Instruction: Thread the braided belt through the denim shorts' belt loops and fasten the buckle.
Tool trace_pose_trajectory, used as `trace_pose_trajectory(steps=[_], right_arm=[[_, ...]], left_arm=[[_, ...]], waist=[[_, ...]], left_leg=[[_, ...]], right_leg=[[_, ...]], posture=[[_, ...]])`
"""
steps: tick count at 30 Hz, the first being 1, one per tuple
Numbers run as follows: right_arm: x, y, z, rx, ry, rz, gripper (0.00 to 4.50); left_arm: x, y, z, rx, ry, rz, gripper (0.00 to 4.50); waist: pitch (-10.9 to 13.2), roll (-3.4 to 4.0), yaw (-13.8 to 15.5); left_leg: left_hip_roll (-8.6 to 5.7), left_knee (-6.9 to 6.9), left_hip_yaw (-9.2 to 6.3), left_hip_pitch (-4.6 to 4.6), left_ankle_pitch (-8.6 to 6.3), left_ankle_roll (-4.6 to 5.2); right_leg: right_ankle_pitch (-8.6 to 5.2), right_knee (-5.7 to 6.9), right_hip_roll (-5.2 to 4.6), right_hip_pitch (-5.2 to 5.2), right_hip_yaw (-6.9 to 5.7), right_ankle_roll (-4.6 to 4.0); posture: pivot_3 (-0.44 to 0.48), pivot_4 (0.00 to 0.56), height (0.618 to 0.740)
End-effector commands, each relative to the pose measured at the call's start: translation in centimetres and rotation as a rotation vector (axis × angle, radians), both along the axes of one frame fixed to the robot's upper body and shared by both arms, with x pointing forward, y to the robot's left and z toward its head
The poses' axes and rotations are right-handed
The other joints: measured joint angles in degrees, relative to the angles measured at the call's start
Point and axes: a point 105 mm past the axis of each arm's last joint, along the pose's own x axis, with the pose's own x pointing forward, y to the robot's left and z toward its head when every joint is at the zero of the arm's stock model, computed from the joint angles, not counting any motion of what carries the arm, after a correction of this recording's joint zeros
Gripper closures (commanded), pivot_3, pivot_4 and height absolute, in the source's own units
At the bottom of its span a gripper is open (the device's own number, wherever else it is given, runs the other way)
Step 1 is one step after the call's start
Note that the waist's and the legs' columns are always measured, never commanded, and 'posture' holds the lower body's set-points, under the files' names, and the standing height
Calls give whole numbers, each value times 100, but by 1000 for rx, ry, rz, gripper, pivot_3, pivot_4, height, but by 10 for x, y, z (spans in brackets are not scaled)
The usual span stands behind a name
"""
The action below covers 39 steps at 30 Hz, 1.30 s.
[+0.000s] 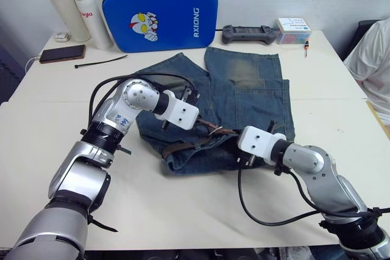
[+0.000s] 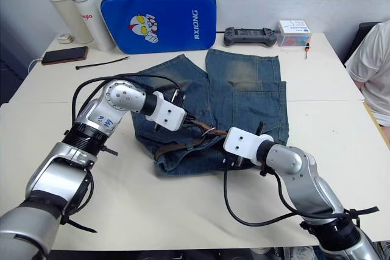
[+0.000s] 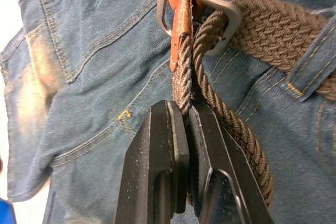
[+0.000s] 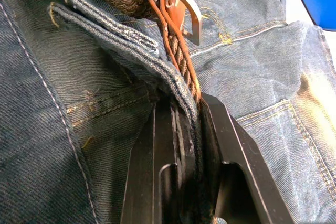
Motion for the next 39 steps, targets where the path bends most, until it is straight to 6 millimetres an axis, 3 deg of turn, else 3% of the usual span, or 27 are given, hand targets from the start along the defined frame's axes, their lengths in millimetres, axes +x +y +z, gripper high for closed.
trace_pose_trajectory(steps=[1,8,14,26,30,32,36,37,39], right_arm=[[-1,8,17,11,-72,12,4466],[-3,21,19,44,-64,38,4466],[-4,26,21,51,-59,52,4466],[-8,31,20,62,-42,73,4466],[-8,30,20,61,-38,71,4500],[-8,29,19,58,-35,71,4500],[-6,23,19,43,-27,57,4500],[-6,21,19,38,-24,51,4500],[-4,17,18,28,-19,36,4500]], left_arm=[[-17,-13,1,-7,48,-34,4500],[-20,-26,-8,25,67,6,4500],[-18,-34,-4,33,44,2,4500],[-23,-60,1,-68,168,48,4500],[-24,-61,7,-120,225,77,2929],[-26,-57,10,-118,248,81,1905],[-30,-39,18,-90,311,102,348],[-30,-33,20,-81,319,114,75],[-27,-21,28,-82,340,143,75]], waist=[[0,0,-7],[0,0,1],[0,0,-16],[0,0,-11],[0,0,-6],[0,0,-9],[0,0,-17],[0,0,-14],[0,0,-4]], left_leg=[[1,0,0,0,0,0],[0,4,-1,0,0,0],[1,3,1,1,0,0],[1,0,1,4,0,-1],[1,2,1,2,0,0],[1,1,1,3,0,-1],[2,-1,1,4,1,-1],[1,-1,1,4,1,-1],[1,-1,0,4,1,-2]], right_leg=[[0,2,0,0,0,0],[0,4,1,0,1,0],[0,5,1,-1,2,0],[0,8,3,-1,3,0],[0,7,2,-1,4,0],[0,8,3,-1,4,0],[0,8,3,-1,4,0],[0,8,3,-1,4,0],[0,7,2,-1,4,0]], posture=[[0,150,740],[0,150,740],[0,150,740],[0,150,740],[0,150,740],[0,150,740],[0,150,740],[0,150,740],[0,150,740]])
